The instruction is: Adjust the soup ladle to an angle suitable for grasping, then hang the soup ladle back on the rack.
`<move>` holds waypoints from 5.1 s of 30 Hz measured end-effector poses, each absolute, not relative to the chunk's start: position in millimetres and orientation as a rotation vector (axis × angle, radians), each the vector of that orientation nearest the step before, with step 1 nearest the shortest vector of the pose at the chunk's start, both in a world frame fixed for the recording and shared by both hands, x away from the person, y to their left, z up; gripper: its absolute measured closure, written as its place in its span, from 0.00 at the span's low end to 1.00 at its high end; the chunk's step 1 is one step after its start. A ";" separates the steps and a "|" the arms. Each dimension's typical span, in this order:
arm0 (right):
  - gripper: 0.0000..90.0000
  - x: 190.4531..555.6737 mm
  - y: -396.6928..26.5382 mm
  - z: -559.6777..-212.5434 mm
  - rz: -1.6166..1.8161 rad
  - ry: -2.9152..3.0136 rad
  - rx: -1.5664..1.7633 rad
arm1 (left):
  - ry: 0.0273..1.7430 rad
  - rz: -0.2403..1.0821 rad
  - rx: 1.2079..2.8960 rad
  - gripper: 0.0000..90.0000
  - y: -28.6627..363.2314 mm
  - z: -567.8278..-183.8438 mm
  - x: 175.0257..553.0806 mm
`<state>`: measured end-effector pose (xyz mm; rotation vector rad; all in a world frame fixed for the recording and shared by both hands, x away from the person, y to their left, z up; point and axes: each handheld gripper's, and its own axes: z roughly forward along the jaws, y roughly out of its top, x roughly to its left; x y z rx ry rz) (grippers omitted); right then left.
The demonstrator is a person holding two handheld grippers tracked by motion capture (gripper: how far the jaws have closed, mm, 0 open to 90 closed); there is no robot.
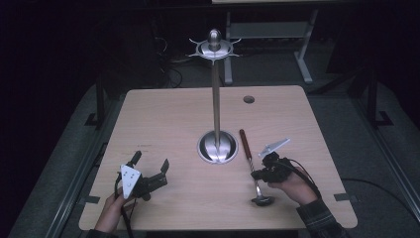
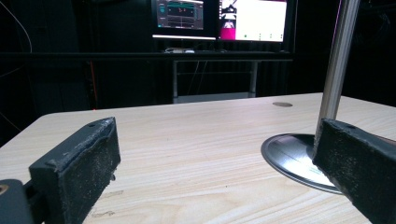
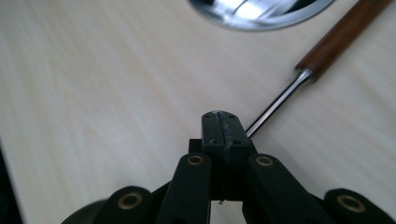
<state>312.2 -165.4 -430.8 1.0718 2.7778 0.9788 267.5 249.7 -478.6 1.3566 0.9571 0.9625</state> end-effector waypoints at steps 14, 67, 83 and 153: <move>1.00 297.6 -152.5 -441.9 0.796 2.884 1.044 | 0.958 0.963 1.356 0.00 249.6 -478.6 267.5; 1.00 321.5 -215.2 -442.1 0.711 2.762 1.278 | 0.957 0.963 1.358 0.00 249.5 -478.6 267.5; 1.00 335.6 -232.8 -440.7 0.679 2.715 1.318 | 0.956 0.962 1.357 0.00 249.6 -478.6 267.6; 0.78 439.3 -160.9 -442.0 0.458 2.720 1.358 | 0.955 0.959 1.358 0.00 249.7 -478.6 267.5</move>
